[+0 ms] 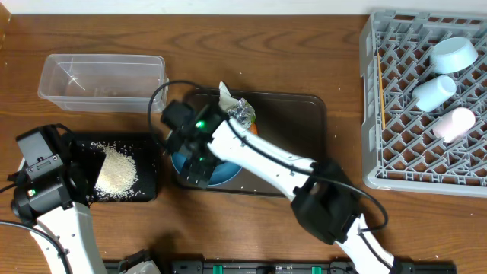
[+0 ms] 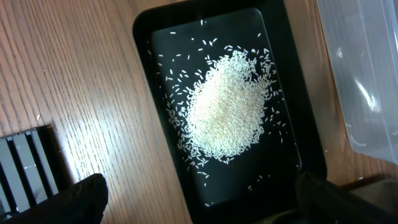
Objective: Sort waste into correct bins and load items into the dishwasher rack
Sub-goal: 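Grasp the blue plate with the right gripper and lift it, then carry the blue plate into the rack and release it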
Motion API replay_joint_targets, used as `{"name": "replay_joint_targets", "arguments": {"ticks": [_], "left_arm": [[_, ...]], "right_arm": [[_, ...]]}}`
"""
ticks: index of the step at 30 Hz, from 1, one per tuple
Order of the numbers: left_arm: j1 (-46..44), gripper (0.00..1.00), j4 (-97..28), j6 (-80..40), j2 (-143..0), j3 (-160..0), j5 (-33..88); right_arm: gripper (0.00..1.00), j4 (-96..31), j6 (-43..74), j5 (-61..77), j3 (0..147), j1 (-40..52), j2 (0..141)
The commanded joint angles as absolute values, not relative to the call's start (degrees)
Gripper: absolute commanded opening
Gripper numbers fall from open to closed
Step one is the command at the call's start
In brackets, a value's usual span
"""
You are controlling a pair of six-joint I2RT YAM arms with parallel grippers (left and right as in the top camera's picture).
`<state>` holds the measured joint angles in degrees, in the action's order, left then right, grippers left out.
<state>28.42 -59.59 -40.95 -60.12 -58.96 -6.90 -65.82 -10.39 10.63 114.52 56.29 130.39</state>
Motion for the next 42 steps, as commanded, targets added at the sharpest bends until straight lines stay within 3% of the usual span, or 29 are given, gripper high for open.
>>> {"name": "replay_joint_targets", "arguments": {"ticks": [1,7,17,30,34,42], "left_arm": [[28.8,0.99,-59.7,-41.9,-60.2,-59.7,-8.0],[28.8,0.99,-59.7,-41.9,-60.2,-59.7,-8.0],[28.8,0.99,-59.7,-41.9,-60.2,-59.7,-8.0],[28.8,0.99,-59.7,-41.9,-60.2,-59.7,-8.0],[28.8,0.99,-59.7,-41.9,-60.2,-59.7,-8.0],[28.8,0.99,-59.7,-41.9,-60.2,-59.7,-8.0]], "right_arm": [[0.82,-65.3,-10.3,12.4,114.3,58.6,131.0],[0.8,-64.4,-9.8,12.4,114.3,60.6,132.1],[0.66,-61.7,-7.3,11.8,114.3,60.8,135.1],[0.07,-61.0,-5.8,8.8,114.3,60.7,135.1],[0.01,-60.8,-5.2,8.8,114.6,60.7,135.1],[0.01,-61.1,-5.2,9.2,118.3,59.0,133.1]]}}
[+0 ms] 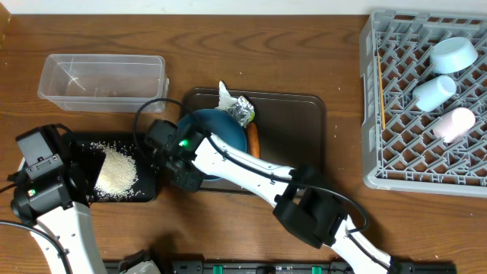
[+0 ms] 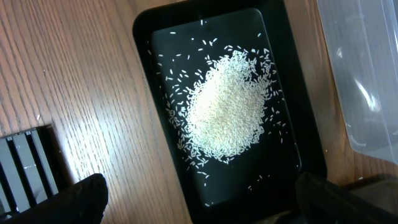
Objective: Sort waste into correct bins and load items into the dishwasher rack
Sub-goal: 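Carry the blue plate into the rack and release it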
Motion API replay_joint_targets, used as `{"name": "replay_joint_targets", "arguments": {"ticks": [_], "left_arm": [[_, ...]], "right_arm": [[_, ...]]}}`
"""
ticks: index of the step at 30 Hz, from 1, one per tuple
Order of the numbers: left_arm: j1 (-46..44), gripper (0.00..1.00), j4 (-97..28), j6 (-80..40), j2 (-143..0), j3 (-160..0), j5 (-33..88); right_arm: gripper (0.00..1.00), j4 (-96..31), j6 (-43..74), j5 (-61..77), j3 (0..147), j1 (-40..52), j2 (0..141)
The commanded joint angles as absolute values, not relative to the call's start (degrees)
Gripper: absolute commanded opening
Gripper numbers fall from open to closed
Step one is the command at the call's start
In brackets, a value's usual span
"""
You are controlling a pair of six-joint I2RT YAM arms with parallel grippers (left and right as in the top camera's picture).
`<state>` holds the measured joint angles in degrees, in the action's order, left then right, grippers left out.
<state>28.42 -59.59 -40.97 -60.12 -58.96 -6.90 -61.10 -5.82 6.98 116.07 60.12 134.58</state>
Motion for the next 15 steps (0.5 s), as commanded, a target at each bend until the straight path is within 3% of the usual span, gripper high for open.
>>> {"name": "replay_joint_targets", "arguments": {"ticks": [1,6,15], "left_arm": [[28.8,0.99,-59.7,-41.9,-60.2,-59.7,-8.0],[28.8,0.99,-59.7,-41.9,-60.2,-59.7,-8.0],[28.8,0.99,-59.7,-41.9,-60.2,-59.7,-8.0]], "right_arm": [[0.01,-61.2,-5.2,9.2,119.0,58.6,132.5],[0.01,-62.8,-5.2,11.4,123.8,55.5,128.4],[0.01,-63.5,-5.3,28.2,126.4,44.4,117.0]]}}
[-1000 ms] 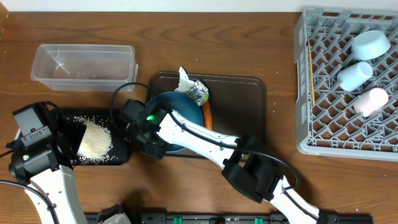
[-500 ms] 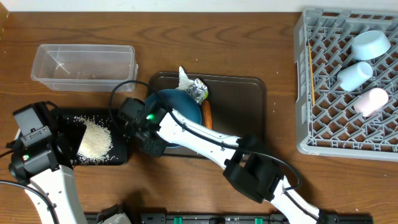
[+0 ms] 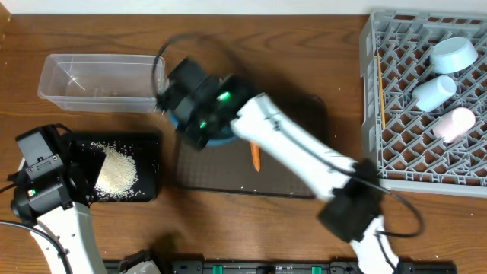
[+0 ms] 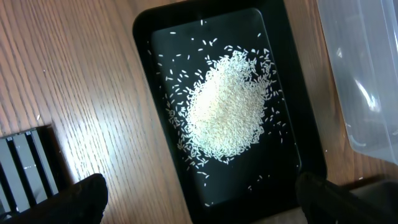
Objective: Sort waste into correct bins and load items into the dishwasher rack
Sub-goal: 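Carry the blue plate into the rack and release it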
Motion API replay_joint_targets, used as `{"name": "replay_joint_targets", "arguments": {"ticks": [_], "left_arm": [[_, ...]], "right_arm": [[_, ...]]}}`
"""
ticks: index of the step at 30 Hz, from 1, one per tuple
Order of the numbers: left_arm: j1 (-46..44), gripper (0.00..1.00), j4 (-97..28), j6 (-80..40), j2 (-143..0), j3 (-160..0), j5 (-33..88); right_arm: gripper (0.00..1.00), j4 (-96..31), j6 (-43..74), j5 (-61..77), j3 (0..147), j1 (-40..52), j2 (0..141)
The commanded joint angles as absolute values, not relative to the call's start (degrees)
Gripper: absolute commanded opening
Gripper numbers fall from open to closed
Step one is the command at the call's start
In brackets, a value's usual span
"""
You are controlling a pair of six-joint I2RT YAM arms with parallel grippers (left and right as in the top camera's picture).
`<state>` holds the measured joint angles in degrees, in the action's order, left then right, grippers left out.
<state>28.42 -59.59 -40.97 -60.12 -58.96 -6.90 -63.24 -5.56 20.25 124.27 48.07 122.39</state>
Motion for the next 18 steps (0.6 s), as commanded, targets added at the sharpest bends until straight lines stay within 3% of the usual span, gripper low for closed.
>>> {"name": "replay_joint_targets", "arguments": {"ticks": [1,7,18], "left_arm": [[28.8,0.99,-59.7,-41.9,-60.2,-59.7,-8.0],[28.8,0.99,-59.7,-41.9,-60.2,-59.7,-8.0],[28.8,0.99,-59.7,-41.9,-60.2,-59.7,-8.0]], "right_arm": [[0.01,-63.6,-5.5,29.7,126.4,43.2,116.1],[0.01,-65.4,-5.6,34.6,126.4,30.1,108.9],[0.01,-64.7,-5.7,47.8,126.2,-5.1,106.4]]}}
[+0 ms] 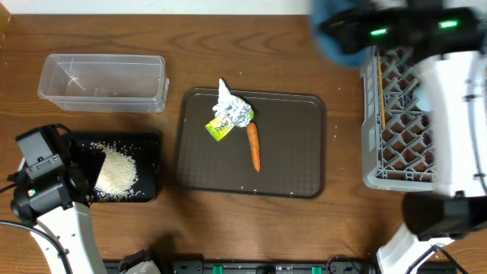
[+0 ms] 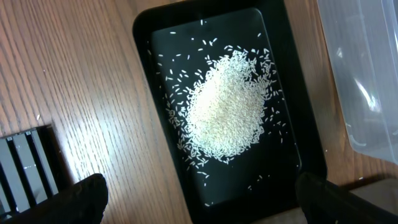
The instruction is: Sort waste into correct bins and load items into the dishwasher rack
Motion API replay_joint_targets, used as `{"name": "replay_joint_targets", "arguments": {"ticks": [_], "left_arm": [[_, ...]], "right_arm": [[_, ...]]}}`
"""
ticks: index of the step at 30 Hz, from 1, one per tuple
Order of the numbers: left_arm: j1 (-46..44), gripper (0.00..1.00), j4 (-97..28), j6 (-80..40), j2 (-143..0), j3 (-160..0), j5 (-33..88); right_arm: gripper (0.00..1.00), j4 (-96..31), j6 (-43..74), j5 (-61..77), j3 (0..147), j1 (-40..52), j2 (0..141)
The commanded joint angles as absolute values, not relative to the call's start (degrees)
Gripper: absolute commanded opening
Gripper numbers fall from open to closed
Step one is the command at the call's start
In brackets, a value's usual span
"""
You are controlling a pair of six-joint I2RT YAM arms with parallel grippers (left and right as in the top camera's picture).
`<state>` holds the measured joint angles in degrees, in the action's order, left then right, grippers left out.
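A blurred blue bowl hangs high at the back, just left of the grey dishwasher rack, with my right gripper shut on it. My right arm covers much of the rack and whatever is in it. On the brown tray lie a carrot, a crumpled foil ball and a yellow-green wrapper. My left gripper is open above the near end of the black tray of rice.
A clear plastic bin stands at the back left, its corner also showing in the left wrist view as the clear bin. The black tray sits in front of it. A dark slotted block lies at the left wrist view's left edge.
My right gripper, holding the blue bowl, has gone from over the brown tray's back left corner to the back right beside the rack. The foil and wrapper now show. The left arm is unchanged.
My right gripper was down on the blue bowl at the brown tray's left end. Then the bowl stood tilted at the tray's left edge. Then it was up over the tray's back left, and now it is by the rack. The left gripper stayed over the rice tray.
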<state>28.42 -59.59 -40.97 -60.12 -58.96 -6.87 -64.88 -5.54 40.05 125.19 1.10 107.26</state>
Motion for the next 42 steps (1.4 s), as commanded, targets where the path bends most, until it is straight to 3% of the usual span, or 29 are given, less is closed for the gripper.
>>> {"name": "replay_joint_targets", "arguments": {"ticks": [1,9,15,22,32,42], "left_arm": [[28.8,0.99,-59.7,-41.9,-60.2,-59.7,-8.0],[28.8,0.99,-59.7,-41.9,-60.2,-59.7,-8.0],[28.8,0.99,-59.7,-41.9,-60.2,-59.7,-8.0],[28.8,0.99,-59.7,-41.9,-60.2,-59.7,-8.0],[28.8,0.99,-59.7,-41.9,-60.2,-59.7,-8.0],[28.8,0.99,-59.7,-41.9,-60.2,-59.7,-8.0]], "right_arm": [[0.01,-64.6,-5.7,49.5,126.1,-8.1,106.5],[0.01,-57.3,-5.7,68.4,122.5,-27.0,106.6],[0.01,-51.0,-5.7,72.3,116.0,-35.2,106.7],[0.01,-30.6,-5.6,84.6,103.9,-43.0,106.7],[0.01,-16.1,-5.3,85.0,93.2,-48.3,107.2],[0.01,-10.5,-2.6,83.2,91.8,-48.4,112.8]]}}
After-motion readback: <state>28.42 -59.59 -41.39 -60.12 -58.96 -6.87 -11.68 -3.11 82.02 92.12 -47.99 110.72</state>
